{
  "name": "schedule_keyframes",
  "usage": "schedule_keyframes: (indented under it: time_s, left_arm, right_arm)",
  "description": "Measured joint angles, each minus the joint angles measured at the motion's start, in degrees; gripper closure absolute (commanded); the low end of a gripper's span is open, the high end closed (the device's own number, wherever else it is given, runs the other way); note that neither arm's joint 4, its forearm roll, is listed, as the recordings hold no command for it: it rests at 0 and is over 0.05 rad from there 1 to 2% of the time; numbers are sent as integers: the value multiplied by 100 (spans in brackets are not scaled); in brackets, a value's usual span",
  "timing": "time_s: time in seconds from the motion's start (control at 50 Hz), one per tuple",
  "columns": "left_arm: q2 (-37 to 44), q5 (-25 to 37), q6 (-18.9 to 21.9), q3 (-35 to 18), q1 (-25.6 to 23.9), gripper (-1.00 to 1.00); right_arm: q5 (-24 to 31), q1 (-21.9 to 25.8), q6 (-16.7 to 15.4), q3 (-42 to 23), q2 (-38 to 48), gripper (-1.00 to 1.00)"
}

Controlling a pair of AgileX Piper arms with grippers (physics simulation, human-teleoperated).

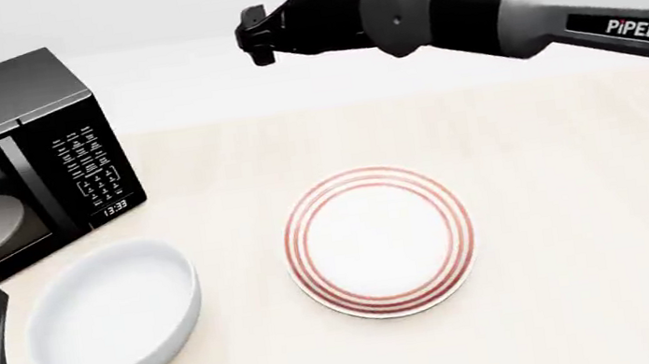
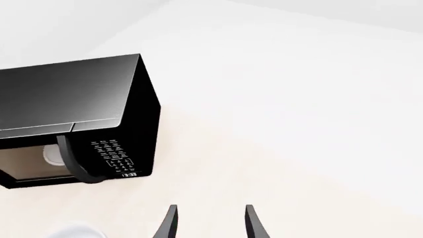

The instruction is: Put the white bowl to the right of the plate.

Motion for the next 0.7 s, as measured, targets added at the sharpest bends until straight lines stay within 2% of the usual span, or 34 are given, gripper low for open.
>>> schedule_keyframes:
  time_s: [0.4, 0.7]
  left_arm:
    - [0, 0, 0, 0, 0, -100]
    - [0, 0, 0, 0, 0, -100]
  right_arm:
    - [927, 417, 582, -1903, 1341, -100]
    - [1106, 726, 1086, -2632, 2062, -100]
